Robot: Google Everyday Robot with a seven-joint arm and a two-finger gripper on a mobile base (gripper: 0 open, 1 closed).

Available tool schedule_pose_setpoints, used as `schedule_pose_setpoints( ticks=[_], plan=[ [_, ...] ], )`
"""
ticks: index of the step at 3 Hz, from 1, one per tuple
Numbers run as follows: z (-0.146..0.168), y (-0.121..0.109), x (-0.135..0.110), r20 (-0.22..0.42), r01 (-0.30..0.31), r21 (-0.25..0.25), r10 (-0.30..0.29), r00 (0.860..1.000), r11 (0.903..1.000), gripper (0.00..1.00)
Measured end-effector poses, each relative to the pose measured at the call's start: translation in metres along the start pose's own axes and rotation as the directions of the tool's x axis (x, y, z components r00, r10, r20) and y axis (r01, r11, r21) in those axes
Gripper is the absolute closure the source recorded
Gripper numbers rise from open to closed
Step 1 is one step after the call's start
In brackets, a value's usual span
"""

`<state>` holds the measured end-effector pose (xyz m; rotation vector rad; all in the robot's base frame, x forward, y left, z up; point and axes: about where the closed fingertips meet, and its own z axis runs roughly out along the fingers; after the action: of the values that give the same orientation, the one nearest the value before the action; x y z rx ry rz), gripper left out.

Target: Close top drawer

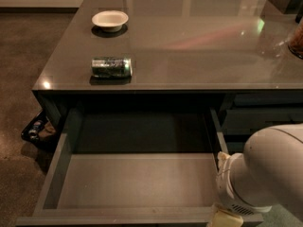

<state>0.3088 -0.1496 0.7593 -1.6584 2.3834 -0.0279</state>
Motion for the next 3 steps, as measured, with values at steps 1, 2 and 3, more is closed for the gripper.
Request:
schedule_pose_setpoints(
  ticks=[1, 2, 3],
  plan=[
    [0.011, 0.009, 0.000, 0.015, -0.007, -0.013, 0.008, 1.000, 0.9999, 0.00],
    [0.039, 0.034, 0.008, 0.072, -0.016, -0.069, 0.021, 0.997, 0.9975, 0.00],
    [0.067, 0.052, 0.015, 0.185, -0.044, -0.159, 0.074, 0.980, 0.9862, 0.00]
  ],
)
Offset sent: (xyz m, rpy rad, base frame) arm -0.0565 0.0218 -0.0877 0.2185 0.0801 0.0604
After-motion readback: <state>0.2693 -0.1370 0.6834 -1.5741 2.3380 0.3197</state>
